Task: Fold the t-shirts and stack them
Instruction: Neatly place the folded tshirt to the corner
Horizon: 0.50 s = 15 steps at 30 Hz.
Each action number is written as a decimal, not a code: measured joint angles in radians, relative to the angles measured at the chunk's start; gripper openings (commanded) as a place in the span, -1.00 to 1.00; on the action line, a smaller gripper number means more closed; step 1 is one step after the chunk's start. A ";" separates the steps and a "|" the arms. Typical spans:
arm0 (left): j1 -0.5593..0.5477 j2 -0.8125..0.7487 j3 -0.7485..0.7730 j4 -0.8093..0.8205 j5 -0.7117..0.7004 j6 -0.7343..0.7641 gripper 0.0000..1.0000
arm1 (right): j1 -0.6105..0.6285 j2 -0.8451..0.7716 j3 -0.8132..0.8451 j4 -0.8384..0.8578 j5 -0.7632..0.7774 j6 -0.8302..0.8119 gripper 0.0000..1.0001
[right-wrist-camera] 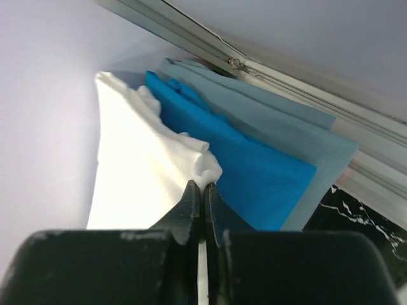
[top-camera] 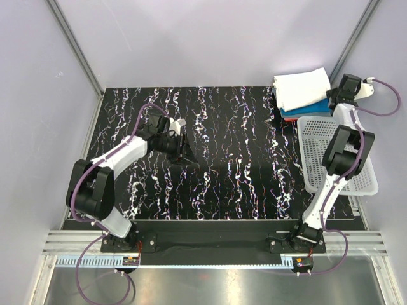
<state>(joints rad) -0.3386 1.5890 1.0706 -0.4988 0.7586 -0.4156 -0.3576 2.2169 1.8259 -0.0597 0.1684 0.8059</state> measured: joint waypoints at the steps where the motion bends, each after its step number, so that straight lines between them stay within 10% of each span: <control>1: 0.000 -0.002 0.000 0.000 0.001 0.000 -0.03 | 0.000 -0.024 -0.018 0.001 0.003 0.000 -1.00; 7: 0.000 -0.019 -0.002 0.001 0.002 -0.001 -0.03 | 0.000 -0.108 -0.077 0.004 0.027 -0.001 -0.86; 15: 0.000 -0.019 -0.002 0.000 0.002 -0.001 -0.03 | -0.003 -0.093 -0.085 0.002 0.023 -0.013 -0.02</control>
<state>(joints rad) -0.3386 1.5700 1.0687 -0.4984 0.7605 -0.4164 -0.3607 2.1242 1.7405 -0.0574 0.1917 0.7933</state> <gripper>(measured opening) 0.488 0.438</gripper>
